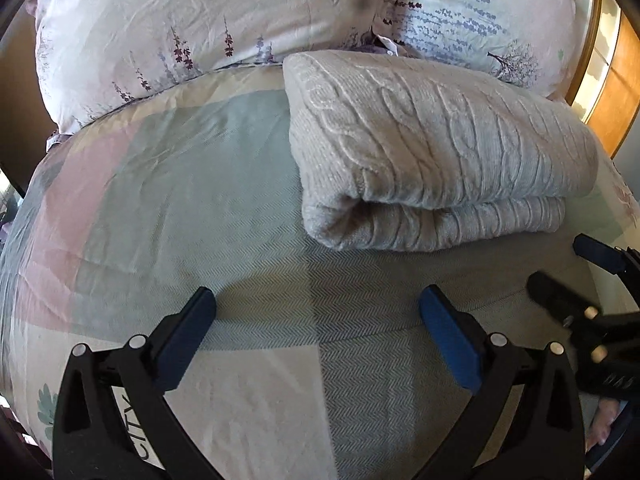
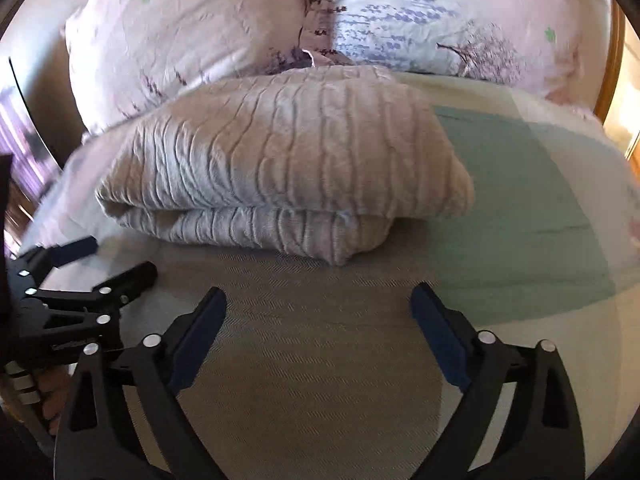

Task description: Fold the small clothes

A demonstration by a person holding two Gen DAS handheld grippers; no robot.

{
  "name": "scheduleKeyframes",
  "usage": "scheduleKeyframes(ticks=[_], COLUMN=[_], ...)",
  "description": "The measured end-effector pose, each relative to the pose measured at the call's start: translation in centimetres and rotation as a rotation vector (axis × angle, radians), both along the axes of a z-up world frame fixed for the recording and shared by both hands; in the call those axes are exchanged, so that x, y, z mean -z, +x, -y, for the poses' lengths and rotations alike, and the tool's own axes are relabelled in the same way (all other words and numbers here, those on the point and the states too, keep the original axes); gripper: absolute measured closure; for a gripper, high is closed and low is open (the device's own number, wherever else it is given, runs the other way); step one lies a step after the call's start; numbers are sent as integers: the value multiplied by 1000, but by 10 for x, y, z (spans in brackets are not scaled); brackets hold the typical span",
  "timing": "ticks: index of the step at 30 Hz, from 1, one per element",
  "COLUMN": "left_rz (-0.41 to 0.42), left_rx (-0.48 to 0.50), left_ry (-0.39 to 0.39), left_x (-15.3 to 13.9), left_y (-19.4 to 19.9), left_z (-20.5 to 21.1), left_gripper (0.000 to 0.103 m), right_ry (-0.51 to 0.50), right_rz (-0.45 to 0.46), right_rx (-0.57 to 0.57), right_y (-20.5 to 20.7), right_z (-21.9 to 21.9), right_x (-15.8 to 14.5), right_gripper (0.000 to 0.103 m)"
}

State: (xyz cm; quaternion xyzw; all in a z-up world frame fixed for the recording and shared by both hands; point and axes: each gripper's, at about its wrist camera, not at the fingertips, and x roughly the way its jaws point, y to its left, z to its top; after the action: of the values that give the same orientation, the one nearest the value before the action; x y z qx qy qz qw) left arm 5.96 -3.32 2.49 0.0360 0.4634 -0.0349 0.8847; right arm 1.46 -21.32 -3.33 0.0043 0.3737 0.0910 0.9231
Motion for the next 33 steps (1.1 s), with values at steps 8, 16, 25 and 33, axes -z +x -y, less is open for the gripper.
scheduleKeyframes(ticks=[8, 16, 25, 33], left_rz=[15, 15, 15, 16], left_rx=[1, -2, -2, -1], left_ry=[0, 1, 1, 1], left_x=[0, 0, 0, 0], left_y=[0, -1, -1, -1], left_z=[-1, 0, 0, 0], left_gripper=[2, 2, 2, 2], right_ry=[-64, -64, -64, -64], right_rz=[-14, -14, -14, -14], right_rx=[4, 5, 5, 6], right_y=[5, 4, 4, 4], right_z=[-9, -8, -8, -8], right_x=[5, 4, 4, 4], right_gripper=[1, 1, 1, 1])
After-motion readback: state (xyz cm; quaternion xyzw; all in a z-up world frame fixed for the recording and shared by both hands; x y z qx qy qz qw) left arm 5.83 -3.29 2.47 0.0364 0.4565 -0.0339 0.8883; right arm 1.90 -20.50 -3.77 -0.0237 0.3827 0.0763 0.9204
